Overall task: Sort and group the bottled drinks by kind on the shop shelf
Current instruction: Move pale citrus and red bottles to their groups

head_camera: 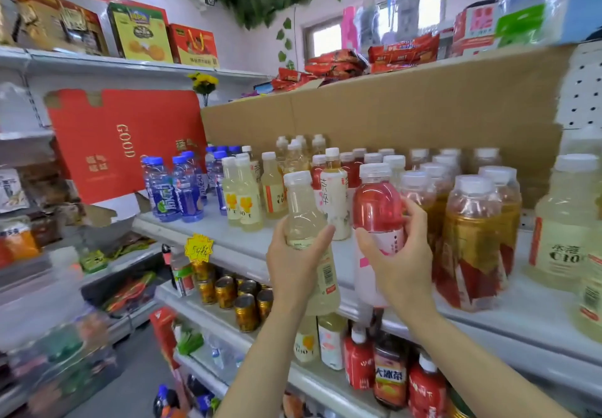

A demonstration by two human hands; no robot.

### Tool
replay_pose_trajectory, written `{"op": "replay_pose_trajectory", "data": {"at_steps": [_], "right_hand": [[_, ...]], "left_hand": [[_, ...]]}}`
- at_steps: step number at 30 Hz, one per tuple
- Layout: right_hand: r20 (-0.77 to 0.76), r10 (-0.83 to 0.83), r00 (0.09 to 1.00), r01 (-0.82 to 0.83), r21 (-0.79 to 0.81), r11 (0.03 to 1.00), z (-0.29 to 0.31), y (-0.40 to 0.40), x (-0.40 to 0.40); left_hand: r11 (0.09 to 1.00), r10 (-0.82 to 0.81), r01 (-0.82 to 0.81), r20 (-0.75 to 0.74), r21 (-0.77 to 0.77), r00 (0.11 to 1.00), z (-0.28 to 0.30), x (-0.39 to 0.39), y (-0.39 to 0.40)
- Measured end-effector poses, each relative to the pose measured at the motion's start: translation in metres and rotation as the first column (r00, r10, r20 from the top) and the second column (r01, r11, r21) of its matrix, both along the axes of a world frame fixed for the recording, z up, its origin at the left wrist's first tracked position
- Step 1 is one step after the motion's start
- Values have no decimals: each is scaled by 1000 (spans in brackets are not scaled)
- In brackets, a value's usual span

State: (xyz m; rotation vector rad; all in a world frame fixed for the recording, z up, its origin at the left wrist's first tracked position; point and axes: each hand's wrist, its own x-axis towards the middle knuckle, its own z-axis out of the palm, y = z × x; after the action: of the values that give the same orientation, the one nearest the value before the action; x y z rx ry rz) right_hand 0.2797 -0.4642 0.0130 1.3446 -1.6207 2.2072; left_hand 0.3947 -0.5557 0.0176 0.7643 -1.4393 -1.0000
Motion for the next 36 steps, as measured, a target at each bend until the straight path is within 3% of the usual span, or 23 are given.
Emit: {"op": "replay_pose_trajectory", "data": {"at_steps": [14,26,36], "right_hand": [[22,-310,951,310,-34,950,2,-127,58],[-35,-495,868,495,-11,869,38,-109,49],[-92,-501,860,501,-20,865,140,-112,-20]], "left_hand": [[957,-278,277,2,-85,961,9,27,-157],[861,-504,498,-51,-103,862,9,-18,-148],[883,-464,454,-80,-117,882,15,-43,-137]]}}
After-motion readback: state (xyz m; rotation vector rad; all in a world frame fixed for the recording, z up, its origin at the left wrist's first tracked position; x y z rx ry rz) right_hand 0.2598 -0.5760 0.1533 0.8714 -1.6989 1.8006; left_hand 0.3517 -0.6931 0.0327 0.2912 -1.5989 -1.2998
